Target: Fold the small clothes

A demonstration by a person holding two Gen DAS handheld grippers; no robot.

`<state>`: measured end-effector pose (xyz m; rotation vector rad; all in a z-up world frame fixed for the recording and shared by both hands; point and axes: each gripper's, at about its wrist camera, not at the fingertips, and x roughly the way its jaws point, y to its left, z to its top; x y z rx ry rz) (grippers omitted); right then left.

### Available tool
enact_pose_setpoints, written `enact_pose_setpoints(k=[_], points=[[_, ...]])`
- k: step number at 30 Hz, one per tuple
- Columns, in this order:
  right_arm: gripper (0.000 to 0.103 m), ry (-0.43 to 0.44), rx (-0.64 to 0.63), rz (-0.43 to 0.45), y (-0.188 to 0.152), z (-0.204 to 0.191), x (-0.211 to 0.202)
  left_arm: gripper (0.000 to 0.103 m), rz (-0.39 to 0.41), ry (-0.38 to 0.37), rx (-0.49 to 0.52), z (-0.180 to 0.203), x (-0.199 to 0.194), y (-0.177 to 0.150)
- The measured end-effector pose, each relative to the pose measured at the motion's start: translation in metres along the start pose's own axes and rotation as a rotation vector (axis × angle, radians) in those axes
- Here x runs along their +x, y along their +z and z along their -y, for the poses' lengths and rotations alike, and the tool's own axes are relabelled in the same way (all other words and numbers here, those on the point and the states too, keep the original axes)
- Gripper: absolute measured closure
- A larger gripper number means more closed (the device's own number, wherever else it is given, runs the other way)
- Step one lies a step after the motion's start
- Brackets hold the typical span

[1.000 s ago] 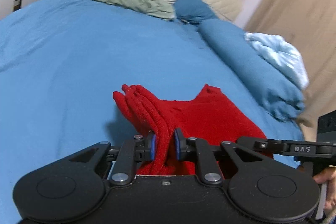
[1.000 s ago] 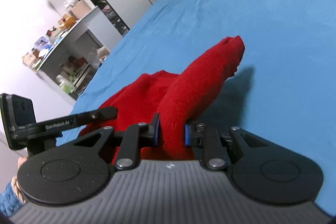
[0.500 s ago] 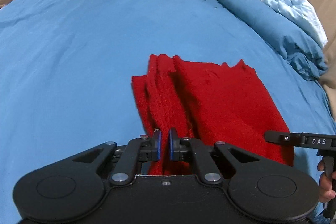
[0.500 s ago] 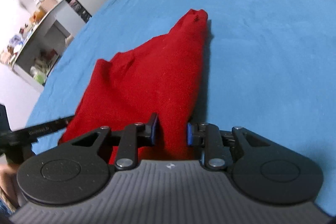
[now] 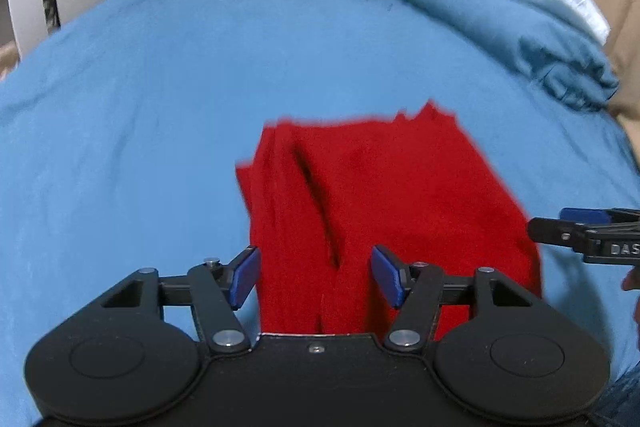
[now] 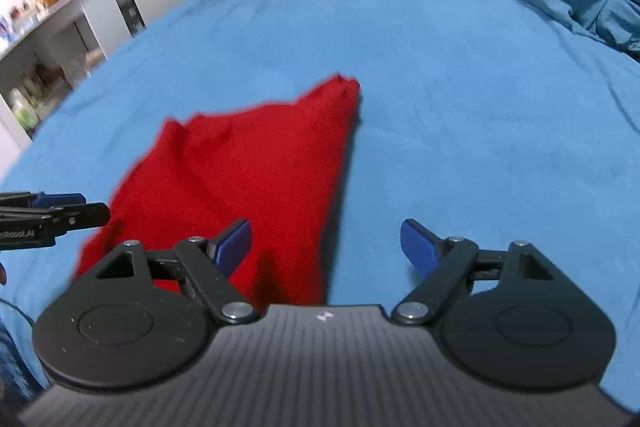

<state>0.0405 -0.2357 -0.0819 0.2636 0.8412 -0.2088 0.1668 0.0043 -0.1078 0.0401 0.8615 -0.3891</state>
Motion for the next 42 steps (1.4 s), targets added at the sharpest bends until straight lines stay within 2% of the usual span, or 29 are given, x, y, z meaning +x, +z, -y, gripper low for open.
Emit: enact_pose_setpoints(k=[3,6,11,16,21,22,25,27,29,34,42], points=[[0.006,-0.036,-0.031,-0.036,-0.014,-0.003,0.013,0.036,-0.058,0.022,-0.025,-0.009,0.019,-0.016],[0.006,-0.040,-0.010,-0.051,-0.025,0.001,0.025,0.036,-0.061,-0.014,-0.088,-0.021,0.026,-0.026],[0.006,-0.049,0.005,-0.042,-0.027,0.004,0.027,0.038,-0.059,0.011,-0.055,-0.014,0.017,-0.019],[0.006,-0.030,-0.006,0.022,-0.011,-0.012,-0.018,0.041,0.007,0.024,-0.038,-0.006,-0.032,-0.005],[0.001,-0.031,0.006,0.101,0.009,-0.030,-0.101,0.037,0.077,0.038,-0.030,0.005,-0.108,0.008],[0.000,-0.036,0.007,0.107,0.011,-0.034,-0.116,0.031,0.083,0.034,-0.037,0.007,-0.122,0.009],[0.000,-0.063,0.007,0.132,0.010,-0.047,-0.162,0.000,0.103,0.030,-0.063,0.013,-0.160,0.005],[0.000,-0.077,-0.007,0.126,0.004,-0.056,-0.185,0.000,0.119,0.028,-0.071,0.017,-0.182,-0.002],[0.000,-0.103,-0.012,0.103,-0.002,-0.064,-0.201,0.000,0.103,0.040,-0.069,0.020,-0.195,-0.007],[0.000,-0.127,-0.008,0.033,-0.027,-0.079,-0.221,0.000,0.087,0.094,-0.046,0.026,-0.215,-0.030],[0.000,-0.201,-0.021,-0.016,-0.058,-0.089,-0.216,0.000,0.061,0.141,-0.051,0.026,-0.219,-0.071]])
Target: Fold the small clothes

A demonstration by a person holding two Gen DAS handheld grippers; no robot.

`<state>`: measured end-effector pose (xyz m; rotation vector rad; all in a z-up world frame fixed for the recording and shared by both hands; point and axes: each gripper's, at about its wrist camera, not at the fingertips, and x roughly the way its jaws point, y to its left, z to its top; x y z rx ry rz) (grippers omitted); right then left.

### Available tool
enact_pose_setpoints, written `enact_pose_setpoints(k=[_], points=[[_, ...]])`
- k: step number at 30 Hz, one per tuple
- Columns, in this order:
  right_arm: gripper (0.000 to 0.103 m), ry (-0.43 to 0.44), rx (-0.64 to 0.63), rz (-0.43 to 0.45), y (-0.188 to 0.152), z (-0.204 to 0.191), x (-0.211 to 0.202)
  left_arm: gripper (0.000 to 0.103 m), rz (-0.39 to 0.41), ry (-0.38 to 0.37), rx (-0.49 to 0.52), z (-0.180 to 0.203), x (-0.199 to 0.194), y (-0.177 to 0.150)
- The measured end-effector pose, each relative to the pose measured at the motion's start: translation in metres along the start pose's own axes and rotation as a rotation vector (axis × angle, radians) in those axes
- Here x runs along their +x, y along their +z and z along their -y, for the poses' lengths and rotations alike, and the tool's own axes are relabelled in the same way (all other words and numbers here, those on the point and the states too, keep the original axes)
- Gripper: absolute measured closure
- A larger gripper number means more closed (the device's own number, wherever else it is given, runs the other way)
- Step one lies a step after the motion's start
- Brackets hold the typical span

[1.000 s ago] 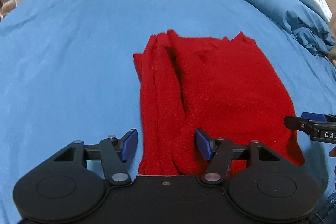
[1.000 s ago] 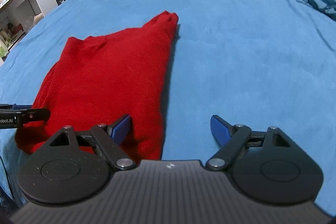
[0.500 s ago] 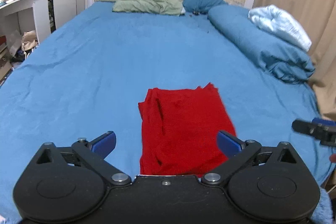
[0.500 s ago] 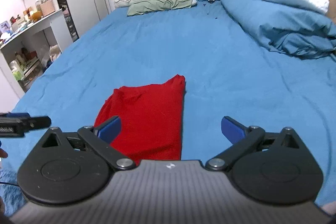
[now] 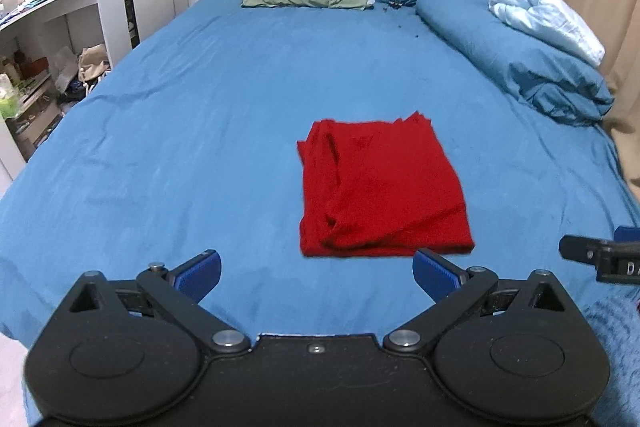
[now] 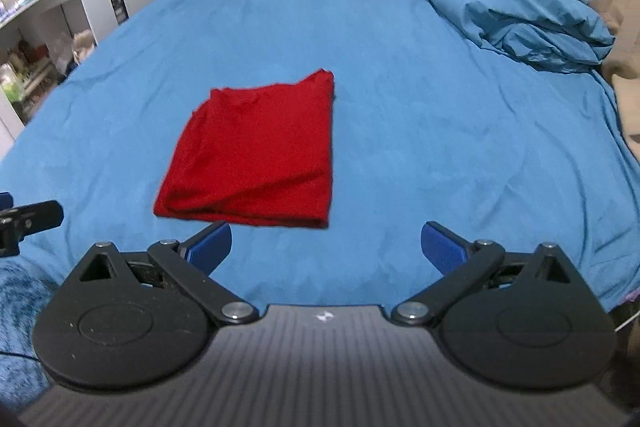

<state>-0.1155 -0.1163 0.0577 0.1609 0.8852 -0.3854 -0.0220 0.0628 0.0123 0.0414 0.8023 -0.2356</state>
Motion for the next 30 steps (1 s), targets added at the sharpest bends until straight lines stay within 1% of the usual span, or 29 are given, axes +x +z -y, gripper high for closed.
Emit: enact_pose_setpoints(k=[5,9,16,30], points=[[0.000,-0.015,-0.002,-0.031,-0.012,-0.004,0.009,0.000,-0.010,0.012,0.009,-0.001,0.004,-0.011],[0.000,-0.022,0.001,-0.043,-0.017,-0.006,0.011,0.000,0.014,0.015,0.013,0.000,0.001,-0.012],[0.000,-0.025,-0.003,-0.042,-0.017,-0.007,0.009,0.000,0.045,0.027,0.037,0.004,-0.003,-0.012],[0.000,-0.025,0.002,-0.042,-0.016,-0.010,0.006,0.000,0.071,0.032,0.055,0.004,-0.008,-0.008]])
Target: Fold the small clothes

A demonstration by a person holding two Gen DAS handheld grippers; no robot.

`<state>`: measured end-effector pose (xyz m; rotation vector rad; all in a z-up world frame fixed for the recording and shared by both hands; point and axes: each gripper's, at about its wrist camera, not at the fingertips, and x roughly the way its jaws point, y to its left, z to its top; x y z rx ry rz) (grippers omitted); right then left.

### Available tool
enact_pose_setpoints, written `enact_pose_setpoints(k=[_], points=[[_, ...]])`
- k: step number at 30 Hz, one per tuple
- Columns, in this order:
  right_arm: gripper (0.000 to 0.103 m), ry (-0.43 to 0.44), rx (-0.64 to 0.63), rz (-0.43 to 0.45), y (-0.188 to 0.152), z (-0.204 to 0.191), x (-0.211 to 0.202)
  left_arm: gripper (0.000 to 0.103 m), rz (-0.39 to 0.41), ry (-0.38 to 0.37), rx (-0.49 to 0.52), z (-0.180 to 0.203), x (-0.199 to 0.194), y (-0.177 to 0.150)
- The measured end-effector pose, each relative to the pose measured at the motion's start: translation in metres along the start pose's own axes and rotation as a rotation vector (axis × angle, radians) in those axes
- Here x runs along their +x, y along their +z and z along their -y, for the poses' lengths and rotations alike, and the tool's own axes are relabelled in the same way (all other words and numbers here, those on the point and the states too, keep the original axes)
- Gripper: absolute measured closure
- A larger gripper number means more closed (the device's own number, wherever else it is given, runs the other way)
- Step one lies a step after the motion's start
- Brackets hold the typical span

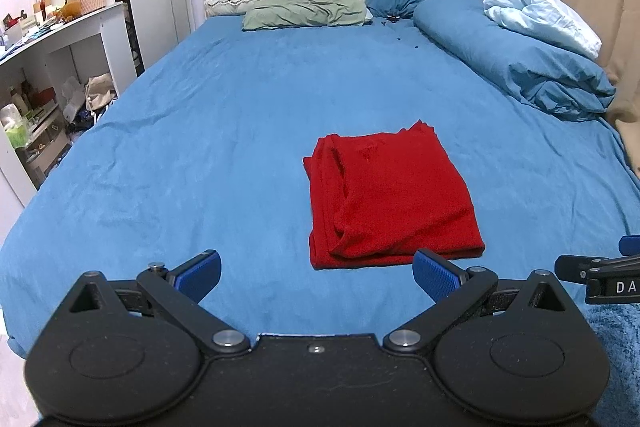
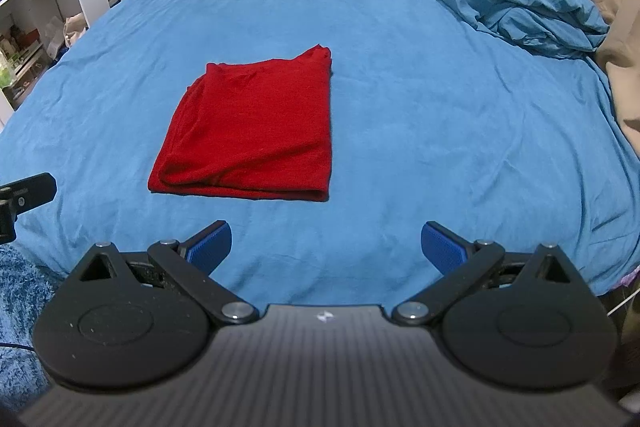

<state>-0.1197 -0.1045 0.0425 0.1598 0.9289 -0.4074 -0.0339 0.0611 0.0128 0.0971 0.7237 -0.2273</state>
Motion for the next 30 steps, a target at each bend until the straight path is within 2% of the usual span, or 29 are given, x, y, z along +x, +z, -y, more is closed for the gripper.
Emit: enact_pose_setpoints(k=[30], points=[[0.000,-0.002,-0.001,0.000,-0.0005,-0.0004,-0.0002,0.000,-0.001,0.005,-0.003,-0.0005,0.0030,0.0003]])
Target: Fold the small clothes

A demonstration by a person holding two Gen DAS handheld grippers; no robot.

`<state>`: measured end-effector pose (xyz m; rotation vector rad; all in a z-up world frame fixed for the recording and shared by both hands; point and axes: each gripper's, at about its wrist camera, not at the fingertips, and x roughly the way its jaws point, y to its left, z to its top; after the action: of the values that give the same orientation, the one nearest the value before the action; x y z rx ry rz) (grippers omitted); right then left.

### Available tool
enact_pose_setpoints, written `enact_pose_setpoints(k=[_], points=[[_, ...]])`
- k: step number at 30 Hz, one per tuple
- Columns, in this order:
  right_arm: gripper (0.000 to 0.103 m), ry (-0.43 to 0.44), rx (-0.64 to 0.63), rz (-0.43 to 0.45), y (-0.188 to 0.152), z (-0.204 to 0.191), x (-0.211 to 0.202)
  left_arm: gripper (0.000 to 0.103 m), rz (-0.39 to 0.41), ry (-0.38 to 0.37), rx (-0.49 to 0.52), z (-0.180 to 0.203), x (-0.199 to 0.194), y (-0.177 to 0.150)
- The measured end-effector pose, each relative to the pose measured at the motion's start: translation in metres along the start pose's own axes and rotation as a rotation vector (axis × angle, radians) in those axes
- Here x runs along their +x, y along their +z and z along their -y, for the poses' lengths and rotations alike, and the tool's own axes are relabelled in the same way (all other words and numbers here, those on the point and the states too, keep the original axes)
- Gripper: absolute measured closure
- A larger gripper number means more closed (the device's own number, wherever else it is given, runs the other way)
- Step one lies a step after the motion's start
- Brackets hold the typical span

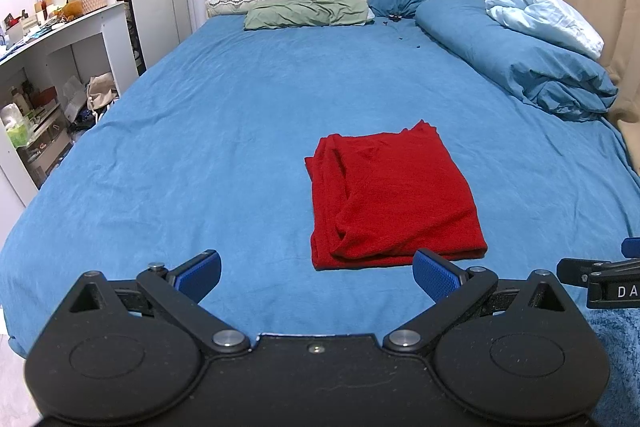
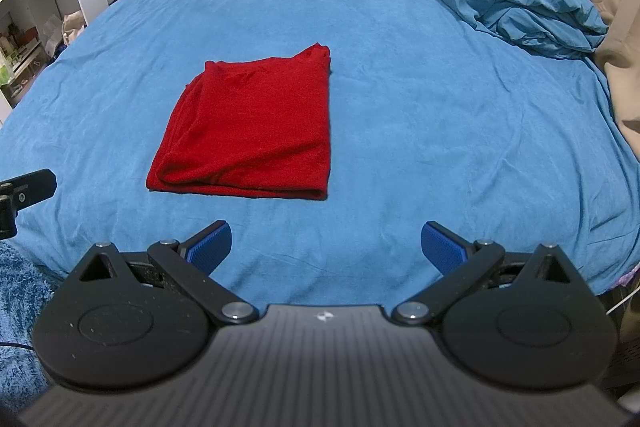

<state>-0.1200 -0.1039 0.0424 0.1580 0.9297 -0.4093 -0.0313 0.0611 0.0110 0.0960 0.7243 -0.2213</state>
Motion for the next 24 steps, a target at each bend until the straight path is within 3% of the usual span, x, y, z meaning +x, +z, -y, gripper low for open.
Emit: enact_pose_setpoints(k=[24], points=[[0.000,-0.001,0.000,0.002,-0.0001,-0.0018,-0.0007,0.000,-0.004,-0.006,-0.018,0.0025,-0.0016,0.0018]])
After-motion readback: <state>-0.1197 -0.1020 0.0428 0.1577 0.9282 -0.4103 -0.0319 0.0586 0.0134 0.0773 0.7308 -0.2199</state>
